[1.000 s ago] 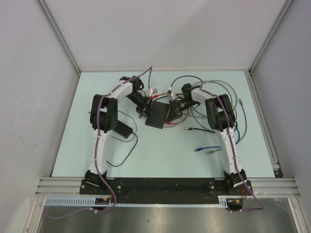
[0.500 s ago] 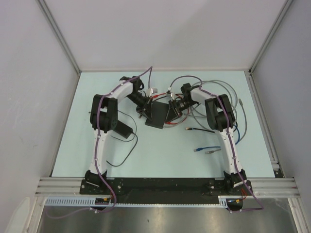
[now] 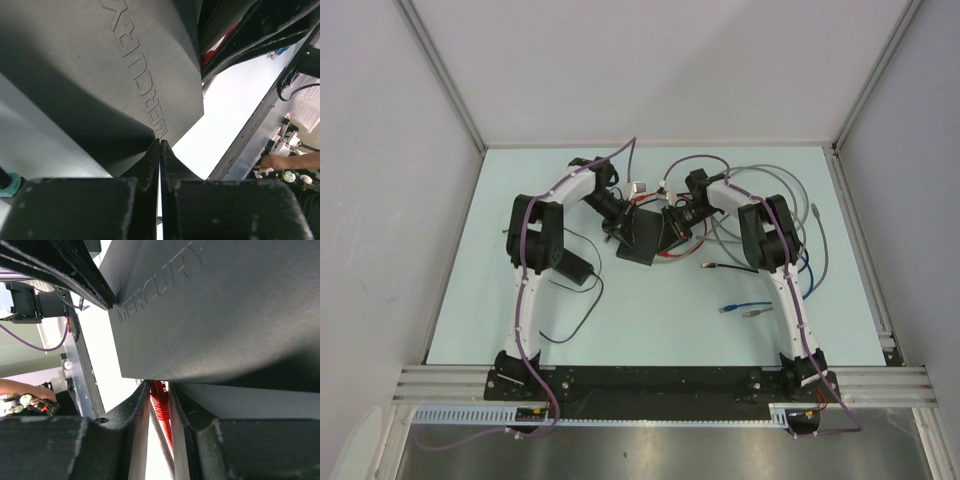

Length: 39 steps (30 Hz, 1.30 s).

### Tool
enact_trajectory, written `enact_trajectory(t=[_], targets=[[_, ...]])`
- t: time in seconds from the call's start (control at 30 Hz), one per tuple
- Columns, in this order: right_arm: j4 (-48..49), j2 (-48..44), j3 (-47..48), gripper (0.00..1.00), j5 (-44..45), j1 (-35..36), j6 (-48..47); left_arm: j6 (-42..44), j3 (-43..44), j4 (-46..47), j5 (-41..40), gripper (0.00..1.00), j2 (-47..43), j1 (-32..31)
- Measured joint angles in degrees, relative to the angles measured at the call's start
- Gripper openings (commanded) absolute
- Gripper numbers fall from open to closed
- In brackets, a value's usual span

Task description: Pull the plug from the switch port

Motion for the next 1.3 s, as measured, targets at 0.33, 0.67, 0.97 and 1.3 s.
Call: enact_trajectory(t=[0.33,0.67,0.97,1.3], targets=[[-1.33,-0.15,1.70,0.16,3.89,1.22,2.10,-0.02,0.31,0.22,-0.55,0.00,0.00,-0.90],[-1.84,-0.68,1.95,0.14,6.21,1.64,2.97,-0.20,0.72,0.20,-1.53,0.00,0.00,-2.19],[-1.05,-1.11,1.03,0.08,6.05,1.07,4.00,-0.55,0.72,0.20,-1.99,0.00,0.00,-2.23],[-2.45,-0.02,1.31,0.06,3.85,-0.02,5.53,-0.57,0.94,0.13,-2.29,0.00,0.00,-2.27]])
